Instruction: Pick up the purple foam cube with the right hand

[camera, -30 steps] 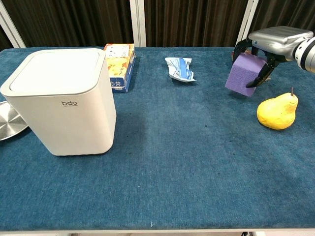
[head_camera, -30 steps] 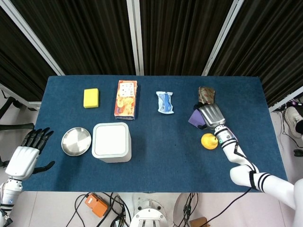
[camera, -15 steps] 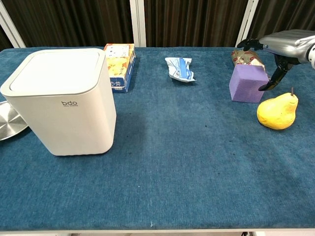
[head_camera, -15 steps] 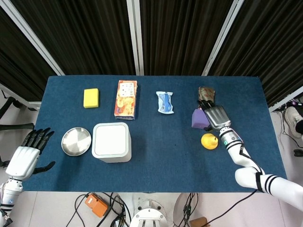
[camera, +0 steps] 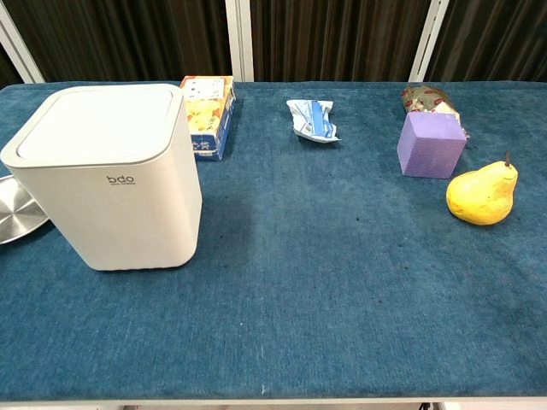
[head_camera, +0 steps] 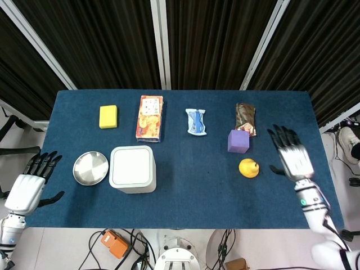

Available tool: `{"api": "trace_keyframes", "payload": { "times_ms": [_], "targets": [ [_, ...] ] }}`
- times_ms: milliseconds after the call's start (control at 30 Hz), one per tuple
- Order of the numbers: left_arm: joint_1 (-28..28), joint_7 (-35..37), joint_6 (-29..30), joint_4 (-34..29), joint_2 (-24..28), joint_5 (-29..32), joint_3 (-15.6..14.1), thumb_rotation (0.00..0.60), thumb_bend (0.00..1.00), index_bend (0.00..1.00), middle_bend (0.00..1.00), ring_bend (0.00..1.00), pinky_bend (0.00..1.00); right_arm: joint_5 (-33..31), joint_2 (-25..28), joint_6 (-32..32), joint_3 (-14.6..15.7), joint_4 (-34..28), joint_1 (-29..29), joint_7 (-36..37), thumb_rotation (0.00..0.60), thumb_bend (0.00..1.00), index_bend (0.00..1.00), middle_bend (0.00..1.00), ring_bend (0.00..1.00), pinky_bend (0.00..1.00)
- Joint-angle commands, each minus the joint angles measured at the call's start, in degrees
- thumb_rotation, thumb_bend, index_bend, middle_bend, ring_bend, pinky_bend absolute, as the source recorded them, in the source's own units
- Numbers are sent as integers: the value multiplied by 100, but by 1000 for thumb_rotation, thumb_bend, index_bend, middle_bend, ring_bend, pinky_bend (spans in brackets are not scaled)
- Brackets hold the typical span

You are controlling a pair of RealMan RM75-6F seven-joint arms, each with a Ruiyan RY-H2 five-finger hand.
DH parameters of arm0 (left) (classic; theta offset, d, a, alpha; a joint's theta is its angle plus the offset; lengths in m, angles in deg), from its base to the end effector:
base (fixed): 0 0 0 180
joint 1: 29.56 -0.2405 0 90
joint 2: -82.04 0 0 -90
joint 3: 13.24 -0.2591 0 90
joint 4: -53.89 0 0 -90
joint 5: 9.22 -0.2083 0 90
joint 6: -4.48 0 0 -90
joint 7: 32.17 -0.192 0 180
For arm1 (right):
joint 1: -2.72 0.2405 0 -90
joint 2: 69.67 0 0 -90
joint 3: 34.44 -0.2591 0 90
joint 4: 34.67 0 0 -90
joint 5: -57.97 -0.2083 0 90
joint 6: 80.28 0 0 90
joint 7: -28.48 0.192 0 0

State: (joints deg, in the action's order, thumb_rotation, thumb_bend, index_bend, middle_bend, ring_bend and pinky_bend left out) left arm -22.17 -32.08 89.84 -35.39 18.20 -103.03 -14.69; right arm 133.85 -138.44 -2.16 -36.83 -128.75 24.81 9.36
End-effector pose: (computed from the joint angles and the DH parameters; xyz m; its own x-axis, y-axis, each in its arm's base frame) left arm -0.2980 0.2254 0.1451 0.4629 0.0469 0.8852 0.8755 -0.1807 -0.4482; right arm -0.2571 -0.3121 0.1183 0.5815 -0.0112 0.8135 -0.8067 -0.1380 0.5747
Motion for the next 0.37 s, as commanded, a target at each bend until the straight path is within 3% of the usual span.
{"api": "trace_keyframes", "payload": {
  "times_ms": [33,167,267,367],
  "targets": [
    [-6,-54,46,33,-53,-36,12,600,138,0,13,0,29,921,366,1850,934,-188,-1692,321,600,294,0,0,0,0],
    [32,39,-59,26,-26,-123,-75,600,141,0,13,0,29,1112,210,2023,1127,447,-2071,673,600,293,0,0,0,0],
    [16,-77,-12,15,-49,-113,-51,600,143,0,13,0,29,1376,332,1930,1145,507,-2044,1179,600,294,0,0,0,0],
    [-55,-397,102,16,-178,-18,19,600,144,0,13,0,29,1422,354,1850,1071,535,-2038,1181,600,293,0,0,0,0]
  ]
}}
